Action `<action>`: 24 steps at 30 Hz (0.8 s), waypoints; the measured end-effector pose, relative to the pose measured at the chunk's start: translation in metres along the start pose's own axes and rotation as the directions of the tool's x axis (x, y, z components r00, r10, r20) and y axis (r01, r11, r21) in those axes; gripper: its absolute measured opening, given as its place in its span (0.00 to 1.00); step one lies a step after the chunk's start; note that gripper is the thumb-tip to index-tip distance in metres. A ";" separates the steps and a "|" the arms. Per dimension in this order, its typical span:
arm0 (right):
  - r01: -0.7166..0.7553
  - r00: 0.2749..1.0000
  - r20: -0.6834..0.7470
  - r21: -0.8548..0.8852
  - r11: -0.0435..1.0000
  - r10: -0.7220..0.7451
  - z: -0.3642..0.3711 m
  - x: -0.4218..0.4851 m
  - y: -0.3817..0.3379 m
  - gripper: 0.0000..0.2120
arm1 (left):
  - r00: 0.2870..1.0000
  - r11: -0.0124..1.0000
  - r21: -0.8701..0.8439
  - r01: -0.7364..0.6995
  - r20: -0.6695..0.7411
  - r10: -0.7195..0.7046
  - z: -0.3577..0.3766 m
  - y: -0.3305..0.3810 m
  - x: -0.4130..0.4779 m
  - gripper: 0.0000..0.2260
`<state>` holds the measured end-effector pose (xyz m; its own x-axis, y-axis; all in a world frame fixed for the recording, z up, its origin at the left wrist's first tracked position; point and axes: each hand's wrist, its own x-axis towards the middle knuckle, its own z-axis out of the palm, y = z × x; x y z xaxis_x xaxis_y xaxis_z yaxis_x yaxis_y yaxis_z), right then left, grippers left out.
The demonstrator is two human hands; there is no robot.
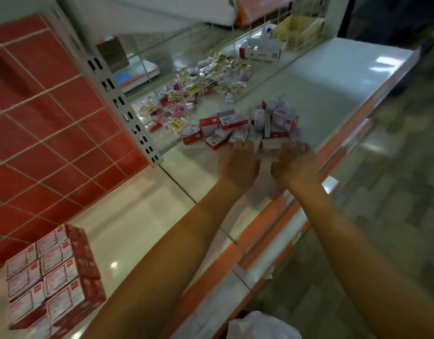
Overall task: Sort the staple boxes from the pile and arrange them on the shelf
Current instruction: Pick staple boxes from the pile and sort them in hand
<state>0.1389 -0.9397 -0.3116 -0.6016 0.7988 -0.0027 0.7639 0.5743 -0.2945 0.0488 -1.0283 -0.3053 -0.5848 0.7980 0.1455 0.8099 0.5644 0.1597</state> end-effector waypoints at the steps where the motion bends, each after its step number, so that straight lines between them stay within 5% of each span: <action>1: -0.017 1.000 0.000 0.004 1.000 0.017 -0.001 -0.001 0.005 0.20 | 1.000 1.000 0.012 0.005 -0.011 -0.005 0.003 0.002 0.003 0.18; 6: -0.087 0.993 0.085 0.007 0.996 0.086 -0.008 -0.004 0.013 0.20 | 0.996 0.996 0.019 0.092 0.013 -0.092 0.011 0.008 0.018 0.18; 13: 0.010 0.999 0.049 0.049 0.999 -0.012 -0.001 -0.006 0.003 0.23 | 0.983 0.982 -0.062 0.179 -0.025 -0.181 0.017 0.005 0.024 0.11; 24: 0.223 0.972 0.052 0.129 0.966 -0.231 0.010 -0.022 -0.011 0.29 | 0.990 0.984 -0.120 0.130 -0.035 -0.135 0.011 -0.031 -0.013 0.12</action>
<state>0.1414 -0.9650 -0.3182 -0.7730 0.6342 0.0162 0.5739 0.7100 -0.4081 0.0319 -1.0541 -0.3234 -0.6902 0.7065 0.1564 0.7155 0.6339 0.2936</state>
